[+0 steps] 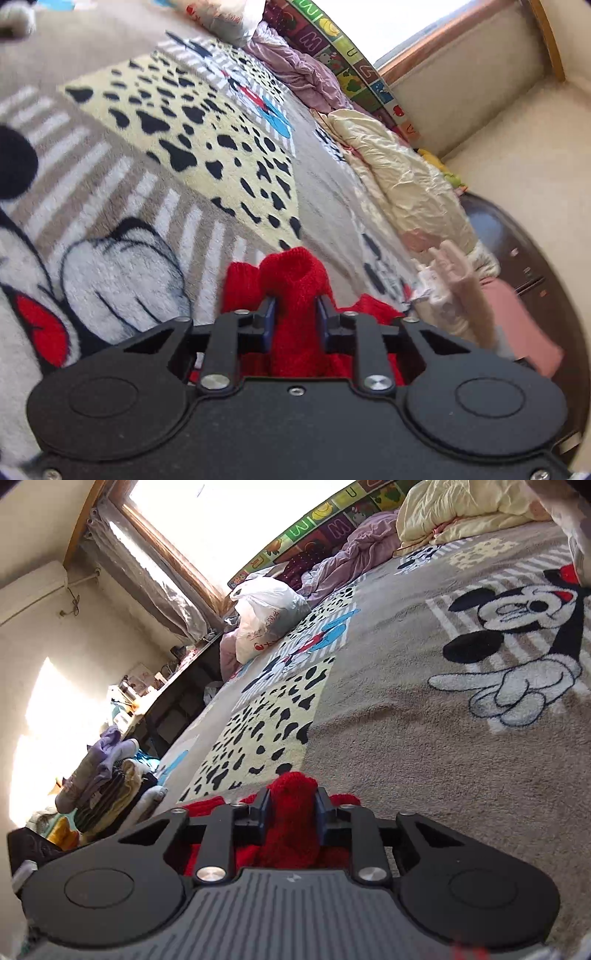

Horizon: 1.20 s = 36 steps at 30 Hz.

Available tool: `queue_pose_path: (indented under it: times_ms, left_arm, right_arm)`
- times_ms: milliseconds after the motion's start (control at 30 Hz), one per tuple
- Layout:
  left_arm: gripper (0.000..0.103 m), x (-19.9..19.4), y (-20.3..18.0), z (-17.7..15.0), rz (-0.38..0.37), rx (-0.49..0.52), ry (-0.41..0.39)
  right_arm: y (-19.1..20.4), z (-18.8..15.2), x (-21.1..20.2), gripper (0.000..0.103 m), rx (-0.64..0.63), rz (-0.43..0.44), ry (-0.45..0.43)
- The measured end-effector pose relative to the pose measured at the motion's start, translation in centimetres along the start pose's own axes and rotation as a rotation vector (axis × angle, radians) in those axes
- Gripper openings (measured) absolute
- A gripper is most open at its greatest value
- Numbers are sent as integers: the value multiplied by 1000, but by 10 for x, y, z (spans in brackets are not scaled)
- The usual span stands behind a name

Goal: Fold clothes
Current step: 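Grasp the folded red sweater with both grippers, then lift the folded sweater and carry it toward the folded clothes stack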

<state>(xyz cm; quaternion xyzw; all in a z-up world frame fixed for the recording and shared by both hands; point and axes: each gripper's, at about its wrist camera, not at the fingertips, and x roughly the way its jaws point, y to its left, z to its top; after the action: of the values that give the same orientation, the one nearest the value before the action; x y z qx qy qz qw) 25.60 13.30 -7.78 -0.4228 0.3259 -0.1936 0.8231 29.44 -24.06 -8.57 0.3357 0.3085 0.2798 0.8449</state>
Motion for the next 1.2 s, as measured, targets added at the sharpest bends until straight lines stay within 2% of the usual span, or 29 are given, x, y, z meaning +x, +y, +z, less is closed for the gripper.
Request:
queue_pose_path:
  times_ms: [67, 100, 133, 167, 233, 267, 300, 333, 367, 400, 467, 533, 567, 633, 667, 700, 733, 767, 800, 833, 867, 933, 1033, 1100, 1133, 1200]
  left_arm:
    - [19, -2, 13, 4, -86, -105, 27]
    - [19, -1, 18, 4, -78, -129, 36]
    - [19, 1, 23, 4, -41, -136, 41]
    - [21, 3, 28, 4, -4, -142, 46]
    - [26, -1, 23, 5, 35, -114, 33]
    - [27, -4, 16, 4, 54, -76, 23]
    - [31, -8, 8, 4, 72, -40, 15]
    - [39, -12, 2, 3, 91, -5, 1]
    - [43, -19, -6, 2, 104, 33, -27]
    - [43, -27, -14, 1, 113, 73, -61]
    - [43, -39, -31, -3, 130, 166, -117]
    - [43, -46, -50, -10, 142, 290, -147]
    - [45, -46, -59, -14, 135, 350, -141]
    - [46, -33, -74, -31, 155, 507, -99]
    - [46, -25, -80, -40, 171, 589, -77]
    - [46, -15, -79, -53, 210, 680, -58]
    - [48, -4, -74, -67, 264, 775, -39]
    - [54, 8, -68, -82, 318, 870, -20]
    - [54, 12, -58, -88, 324, 869, -28]
    - [59, 11, -51, -85, 311, 823, -35]
    - [61, 10, -47, -79, 304, 789, -23]
    - [64, 12, -47, -75, 308, 787, -8]
    - [64, 2, -56, -67, 304, 747, 15]
    - [64, -26, -65, -64, 296, 680, -66]
    - [64, -37, -64, -64, 285, 625, -92]
    - [64, -51, -56, -62, 264, 506, -103]
  right_arm:
    - [-21, 1, -1, 21, 190, 171, -7]
    - [-29, 0, 1, 21, 271, 259, 0]
    - [-33, -1, 4, 21, 322, 311, 24]
    - [-37, -2, 10, 21, 329, 289, 55]
    - [-45, -3, 20, 22, 274, 98, 97]
    - [-50, -3, 19, 20, 299, 110, 88]
    - [-52, -3, 17, 24, 316, 117, 75]
    - [-44, -1, 10, 28, 272, 93, 46]
    - [-36, 1, 3, 33, 229, 68, 17]
    - [-28, 3, -4, 37, 184, 45, -12]
    - [-8, 8, -20, 37, 77, 8, -69]
    - [19, 9, -33, 37, -88, -31, -118]
    - [32, 9, -37, 37, -164, -23, -128]
    - [55, 2, -41, 36, -291, 18, -105]
    - [63, -5, -40, 45, -359, 18, -80]
    - [69, -13, -35, 53, -414, -5, -47]
    - [68, -23, -29, 54, -449, -32, -12]
    - [64, -34, -24, 53, -487, -50, 12]
    - [60, -45, -20, 54, -526, -69, 36]
    - [55, -55, -16, 54, -559, -85, 55]
    - [54, -57, -17, 54, -558, -87, 51]
    - [59, -54, -14, 54, -568, -97, 73]
    - [61, -53, -16, 54, -571, -107, 89]
    - [65, -51, -25, 54, -542, -118, 65]
    - [65, -52, -34, 54, -504, -136, 24]
    - [63, -55, -51, 60, -419, -163, -45]
